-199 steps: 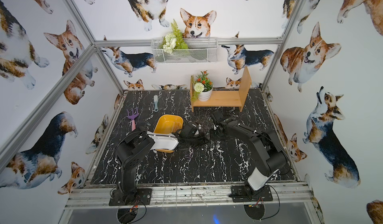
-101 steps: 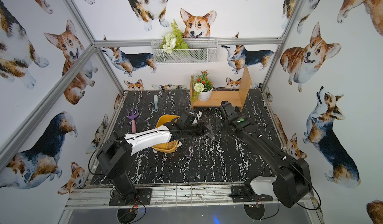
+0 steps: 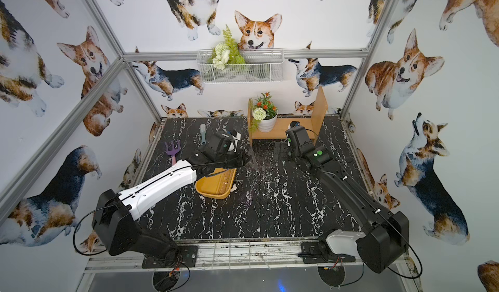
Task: Put the scattered rulers into the storage box
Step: Place the ruler in the storage box.
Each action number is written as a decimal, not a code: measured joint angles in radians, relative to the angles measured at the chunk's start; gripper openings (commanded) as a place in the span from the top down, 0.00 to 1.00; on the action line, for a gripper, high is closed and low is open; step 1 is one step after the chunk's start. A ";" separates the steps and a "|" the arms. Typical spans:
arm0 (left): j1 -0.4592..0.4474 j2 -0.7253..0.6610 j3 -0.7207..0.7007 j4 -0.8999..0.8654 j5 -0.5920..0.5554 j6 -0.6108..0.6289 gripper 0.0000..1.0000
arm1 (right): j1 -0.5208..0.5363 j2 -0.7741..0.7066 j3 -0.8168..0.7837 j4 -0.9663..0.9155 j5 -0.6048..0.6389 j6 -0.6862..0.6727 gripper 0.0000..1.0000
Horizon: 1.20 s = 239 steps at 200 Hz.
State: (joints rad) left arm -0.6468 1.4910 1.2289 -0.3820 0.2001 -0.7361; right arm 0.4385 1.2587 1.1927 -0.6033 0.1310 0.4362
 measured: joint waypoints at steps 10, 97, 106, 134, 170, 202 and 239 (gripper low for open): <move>0.026 -0.016 0.006 -0.044 0.010 0.019 1.00 | 0.000 -0.002 0.000 0.001 -0.001 -0.003 0.00; 0.263 -0.097 0.047 -0.270 0.049 0.196 0.99 | -0.039 -0.129 -0.113 0.104 0.000 -0.005 0.00; 0.285 -0.096 0.055 -0.299 0.062 0.220 1.00 | -0.040 -0.181 -0.140 0.132 0.000 -0.013 0.00; 0.325 -0.079 0.080 -0.368 0.099 0.293 1.00 | -0.039 -0.218 -0.151 0.211 0.000 -0.030 0.00; 0.365 -0.016 0.112 -0.439 0.161 0.385 1.00 | -0.042 -0.159 -0.129 0.204 -0.016 -0.045 0.04; 0.366 0.043 0.110 -0.472 0.194 0.441 1.00 | -0.042 -0.179 -0.175 0.233 -0.026 -0.043 0.08; 0.367 0.144 0.091 -0.467 0.211 0.473 1.00 | -0.046 -0.129 -0.145 0.232 -0.037 -0.026 0.20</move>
State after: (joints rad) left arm -0.2798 1.6348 1.3201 -0.8494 0.4110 -0.2634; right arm 0.3927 1.1294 1.0481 -0.3710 0.0944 0.4099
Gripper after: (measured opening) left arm 0.079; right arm 0.806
